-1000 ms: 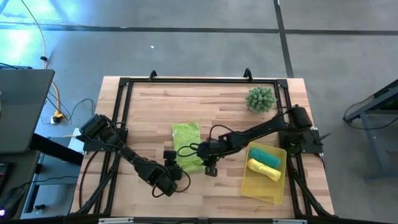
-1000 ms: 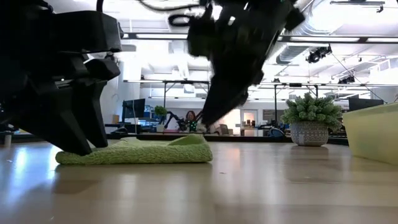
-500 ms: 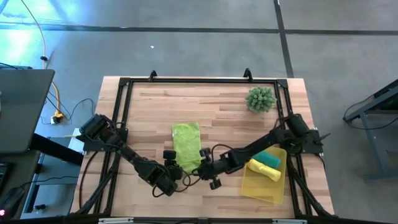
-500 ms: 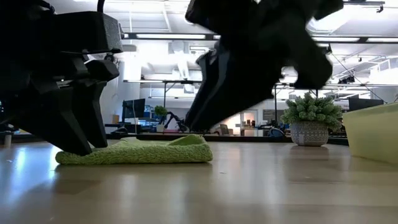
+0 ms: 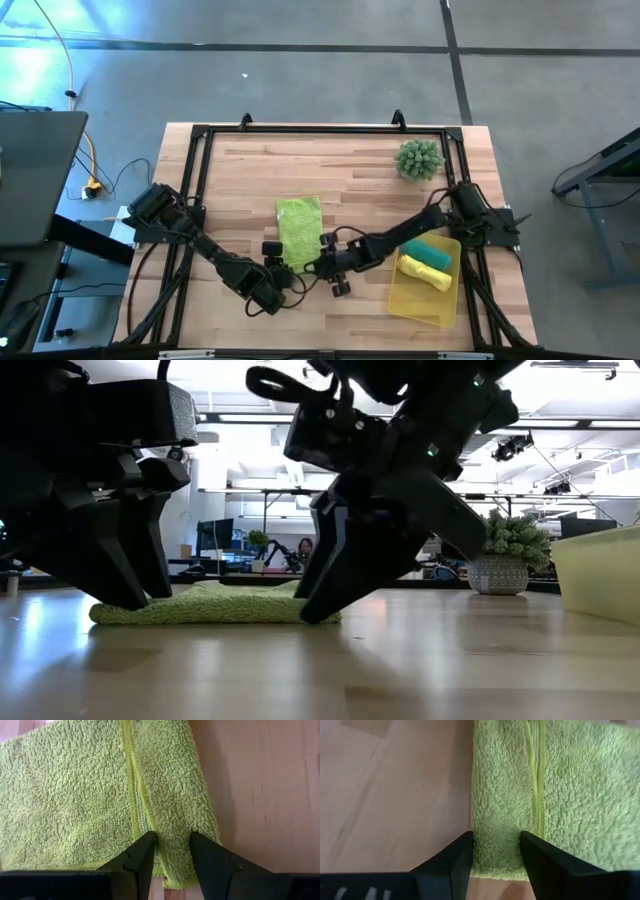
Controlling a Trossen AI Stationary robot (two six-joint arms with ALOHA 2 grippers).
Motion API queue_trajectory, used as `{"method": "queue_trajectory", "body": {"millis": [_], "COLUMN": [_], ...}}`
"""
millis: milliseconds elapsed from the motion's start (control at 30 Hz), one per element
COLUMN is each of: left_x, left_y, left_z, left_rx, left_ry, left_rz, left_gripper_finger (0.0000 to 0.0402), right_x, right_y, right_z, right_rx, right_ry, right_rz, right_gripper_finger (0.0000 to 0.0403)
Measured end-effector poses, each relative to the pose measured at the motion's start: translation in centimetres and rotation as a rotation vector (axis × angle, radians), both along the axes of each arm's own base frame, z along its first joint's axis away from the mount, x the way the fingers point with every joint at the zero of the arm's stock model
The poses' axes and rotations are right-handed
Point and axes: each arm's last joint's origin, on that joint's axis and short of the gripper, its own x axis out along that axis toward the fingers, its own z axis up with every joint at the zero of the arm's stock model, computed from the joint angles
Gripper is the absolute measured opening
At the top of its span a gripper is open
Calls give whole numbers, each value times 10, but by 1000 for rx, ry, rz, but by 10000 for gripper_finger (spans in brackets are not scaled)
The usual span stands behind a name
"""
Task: Roll microfiber towels into tight, uniform cylinder then place into a basket
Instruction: Roll the green microfiber cloth
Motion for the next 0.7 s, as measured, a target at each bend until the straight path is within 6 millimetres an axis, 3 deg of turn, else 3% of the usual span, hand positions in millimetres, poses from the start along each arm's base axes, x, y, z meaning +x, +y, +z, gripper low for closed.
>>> {"method": "queue_trajectory", "body": {"millis": [267,567,700], "left_x": [-3,-16,-22], "left_y": [-2,-14,-25], "left_z": [19,49,52], "left_rx": [-47,-112,-133], "left_ry": [-46,-133,-156], "left_rz": [-6,9,-16], "left_gripper_finger": [122,122,122], "right_x": [-4,-6,-5], "right_y": [-3,-4,-5], "right_z": [-5,-8,-7], "right_rx": [63,61,128], "right_ry": [75,90,99], "right_rz": [-87,-120,-147], "right_gripper_finger": [123,17,9]}}
